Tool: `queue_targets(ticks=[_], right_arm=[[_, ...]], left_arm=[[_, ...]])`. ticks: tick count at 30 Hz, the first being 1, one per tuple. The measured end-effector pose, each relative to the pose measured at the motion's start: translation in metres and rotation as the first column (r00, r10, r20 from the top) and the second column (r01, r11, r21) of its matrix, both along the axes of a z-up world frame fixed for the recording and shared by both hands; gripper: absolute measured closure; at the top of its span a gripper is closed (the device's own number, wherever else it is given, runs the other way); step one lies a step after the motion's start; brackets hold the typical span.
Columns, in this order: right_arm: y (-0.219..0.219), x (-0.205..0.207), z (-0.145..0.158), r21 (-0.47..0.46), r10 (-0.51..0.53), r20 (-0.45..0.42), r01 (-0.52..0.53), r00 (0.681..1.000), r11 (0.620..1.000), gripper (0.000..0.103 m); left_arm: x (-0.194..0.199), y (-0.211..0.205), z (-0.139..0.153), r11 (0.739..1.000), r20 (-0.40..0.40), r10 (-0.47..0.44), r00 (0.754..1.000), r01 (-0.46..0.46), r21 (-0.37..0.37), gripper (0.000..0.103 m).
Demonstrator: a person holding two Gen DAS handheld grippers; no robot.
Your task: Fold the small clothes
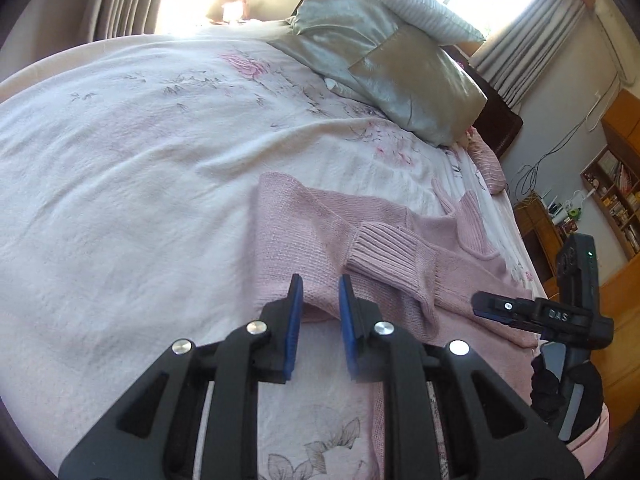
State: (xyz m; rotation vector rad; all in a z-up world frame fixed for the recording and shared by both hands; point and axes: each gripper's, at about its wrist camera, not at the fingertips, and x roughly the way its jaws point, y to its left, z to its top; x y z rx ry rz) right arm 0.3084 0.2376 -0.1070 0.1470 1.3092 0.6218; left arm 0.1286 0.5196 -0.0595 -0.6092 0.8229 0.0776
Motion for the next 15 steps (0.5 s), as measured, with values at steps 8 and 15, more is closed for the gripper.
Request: queue_targets(ticks=[8, 15], right_arm=[[0.026, 0.009, -0.017, -0.011, 0.036, 0.011, -0.036, 0.999, 0.999, 0.085], [-0.011, -0.005, 0.044, 0.096, 0.053, 0.18, -0.071, 0.982, 0.993, 0.099]], left_arm=[[0.001, 0.001, -0.002, 1.0, -0.009, -0.015, 1.0, 0.015, 0.026, 0.085], [0.009, -0.008, 0.0, 1.0, 0.009, -0.009, 1.0, 0.009, 0.004, 0.084]])
